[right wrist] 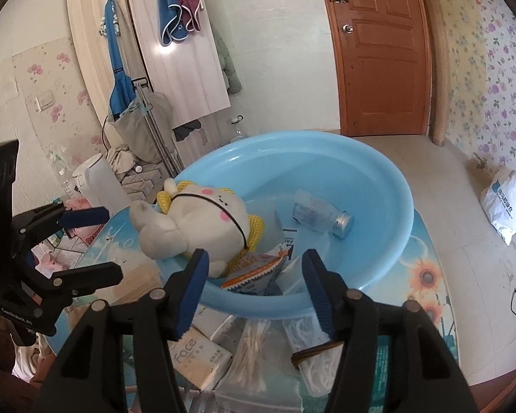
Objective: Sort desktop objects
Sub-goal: 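Withdraw both tools from the basin back over the table items, then grasp the tan plush bear with the left tool while the right tool grasps the clear swab box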
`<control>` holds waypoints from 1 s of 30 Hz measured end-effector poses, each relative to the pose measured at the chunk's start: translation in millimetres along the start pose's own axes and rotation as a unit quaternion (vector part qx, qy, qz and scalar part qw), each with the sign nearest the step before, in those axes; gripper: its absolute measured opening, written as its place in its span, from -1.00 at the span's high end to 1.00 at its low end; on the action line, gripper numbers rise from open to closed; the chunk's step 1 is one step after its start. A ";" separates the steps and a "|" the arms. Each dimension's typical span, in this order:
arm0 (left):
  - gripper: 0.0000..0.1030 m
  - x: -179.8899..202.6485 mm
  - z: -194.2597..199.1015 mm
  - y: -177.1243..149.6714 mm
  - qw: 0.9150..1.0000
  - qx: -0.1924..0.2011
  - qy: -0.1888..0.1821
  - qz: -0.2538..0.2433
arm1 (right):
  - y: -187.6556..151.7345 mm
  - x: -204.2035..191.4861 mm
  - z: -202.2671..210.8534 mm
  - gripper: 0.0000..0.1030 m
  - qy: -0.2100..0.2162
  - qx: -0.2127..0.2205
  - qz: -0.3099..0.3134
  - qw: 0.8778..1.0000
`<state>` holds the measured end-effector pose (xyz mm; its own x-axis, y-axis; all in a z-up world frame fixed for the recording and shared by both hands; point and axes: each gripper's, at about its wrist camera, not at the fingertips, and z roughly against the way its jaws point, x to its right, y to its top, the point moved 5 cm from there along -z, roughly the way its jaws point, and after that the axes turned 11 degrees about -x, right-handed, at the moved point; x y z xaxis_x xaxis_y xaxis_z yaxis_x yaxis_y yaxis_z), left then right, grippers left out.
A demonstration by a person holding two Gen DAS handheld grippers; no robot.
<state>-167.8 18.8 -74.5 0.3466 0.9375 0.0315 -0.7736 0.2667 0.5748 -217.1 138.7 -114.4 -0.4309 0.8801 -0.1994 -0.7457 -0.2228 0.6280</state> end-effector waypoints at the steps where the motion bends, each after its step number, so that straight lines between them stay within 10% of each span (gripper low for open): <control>1: -0.73 -0.8 1.8 -4.1 1.000 0.000 0.001 0.002 | -2.2 -0.6 2.8 -0.09 -0.003 0.003 0.001 1.000; 30: -1.00 7.6 30.0 -100.6 0.999 -0.013 0.004 0.030 | -75.9 -17.7 33.1 -0.10 -0.031 -0.030 -0.008 0.999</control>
<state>-71.3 -7.6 -107.5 0.2945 0.9539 0.0581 -0.8069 0.2156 0.5499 -136.1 153.9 -133.6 -0.3877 0.9076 -0.1613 -0.7818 -0.2310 0.5791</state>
